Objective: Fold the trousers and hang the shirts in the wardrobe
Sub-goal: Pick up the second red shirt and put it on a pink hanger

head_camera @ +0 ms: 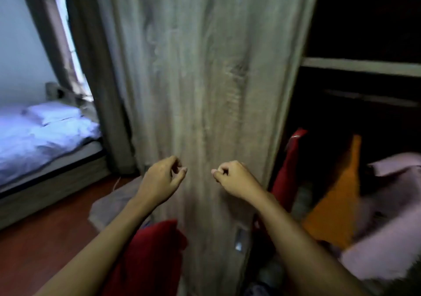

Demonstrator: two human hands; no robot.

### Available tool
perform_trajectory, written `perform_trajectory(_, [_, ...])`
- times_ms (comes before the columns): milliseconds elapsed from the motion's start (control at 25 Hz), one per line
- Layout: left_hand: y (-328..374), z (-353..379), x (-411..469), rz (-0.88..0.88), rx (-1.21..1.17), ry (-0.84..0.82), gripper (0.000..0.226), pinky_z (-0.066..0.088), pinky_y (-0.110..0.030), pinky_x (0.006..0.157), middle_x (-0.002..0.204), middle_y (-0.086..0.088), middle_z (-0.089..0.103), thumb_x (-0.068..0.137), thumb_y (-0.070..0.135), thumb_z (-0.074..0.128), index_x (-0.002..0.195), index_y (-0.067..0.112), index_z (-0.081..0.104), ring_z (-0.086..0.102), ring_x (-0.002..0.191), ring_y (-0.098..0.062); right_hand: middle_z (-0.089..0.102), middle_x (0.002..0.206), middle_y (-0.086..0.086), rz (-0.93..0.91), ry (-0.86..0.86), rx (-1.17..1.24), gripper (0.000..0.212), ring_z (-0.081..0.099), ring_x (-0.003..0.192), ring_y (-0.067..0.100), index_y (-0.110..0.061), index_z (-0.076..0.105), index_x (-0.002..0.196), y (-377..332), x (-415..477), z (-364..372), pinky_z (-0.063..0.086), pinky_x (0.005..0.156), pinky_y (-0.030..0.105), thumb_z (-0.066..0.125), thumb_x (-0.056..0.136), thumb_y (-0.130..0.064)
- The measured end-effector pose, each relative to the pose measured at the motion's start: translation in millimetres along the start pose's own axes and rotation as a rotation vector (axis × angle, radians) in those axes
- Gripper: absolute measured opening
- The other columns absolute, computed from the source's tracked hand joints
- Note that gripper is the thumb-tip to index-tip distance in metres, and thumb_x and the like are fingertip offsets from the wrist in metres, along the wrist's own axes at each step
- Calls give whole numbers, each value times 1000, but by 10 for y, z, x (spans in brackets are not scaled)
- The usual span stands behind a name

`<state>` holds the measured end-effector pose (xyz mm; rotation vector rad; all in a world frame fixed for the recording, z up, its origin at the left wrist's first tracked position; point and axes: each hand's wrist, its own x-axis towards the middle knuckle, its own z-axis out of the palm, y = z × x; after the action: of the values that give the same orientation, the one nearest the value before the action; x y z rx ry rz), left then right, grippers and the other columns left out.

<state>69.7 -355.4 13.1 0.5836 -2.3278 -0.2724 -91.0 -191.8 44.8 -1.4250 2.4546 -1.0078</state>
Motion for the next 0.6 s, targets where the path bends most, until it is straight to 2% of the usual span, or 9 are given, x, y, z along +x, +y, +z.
perform_trajectory(160, [-1372, 59, -820, -330, 83, -124, 26, 48, -37, 58, 69, 1, 62, 88, 40, 59, 77, 17, 55, 58, 63, -22, 42, 59, 17, -23, -263, 1, 44, 39, 60, 26, -4, 46, 59, -278, 364, 1329, 31, 56, 32, 61, 90, -32])
perform_trajectory(240, [-1842, 104, -1161, -507, 93, -171, 26, 46, -36, 57, 70, 0, 60, 88, 37, 63, 76, 17, 54, 57, 65, -23, 40, 58, 13, 8, -353, 18, 39, 38, 59, 23, -10, 47, 58, -309, 511, 1883, 33, 56, 33, 62, 89, -29])
perform_trajectory(360, [-2369, 248, -1574, -710, 113, -225, 25, 45, -36, 65, 82, -3, 62, 88, 40, 64, 83, 17, 55, 59, 78, -26, 55, 63, 16, 114, -448, 13, 32, 54, 64, 30, -13, 53, 60, -241, 674, 2605, 44, 61, 36, 63, 87, -25])
perform_trajectory(400, [-2510, 314, -1695, -751, 117, -220, 25, 46, -37, 69, 87, -4, 63, 88, 40, 64, 86, 17, 56, 59, 83, -26, 63, 71, 19, 144, -472, -4, 29, 62, 74, 34, -13, 55, 62, -205, 726, 2796, 45, 64, 34, 63, 88, -24])
perform_trajectory(480, [-2711, 445, -1903, -836, 109, -189, 30, 48, -40, 75, 95, -6, 63, 88, 44, 62, 93, 15, 57, 59, 92, -28, 71, 93, 23, 203, -522, -51, 23, 67, 93, 36, -13, 59, 72, -107, 856, 3107, 49, 75, 32, 61, 89, -29])
perform_trajectory(520, [-2766, 495, -1970, -880, 106, -174, 34, 49, -40, 77, 98, -6, 63, 88, 47, 59, 97, 15, 57, 59, 93, -27, 71, 98, 22, 260, -523, -74, 25, 67, 96, 36, -12, 62, 79, -31, 936, 3232, 52, 80, 34, 61, 87, -35])
perform_trajectory(600, [-2805, 558, -2006, -909, 135, -167, 39, 51, -39, 78, 102, -3, 63, 88, 53, 53, 102, 16, 56, 60, 94, -23, 69, 103, 16, 451, -511, -133, 45, 66, 100, 36, -10, 65, 98, 165, 1093, 3400, 53, 86, 38, 60, 82, -52])
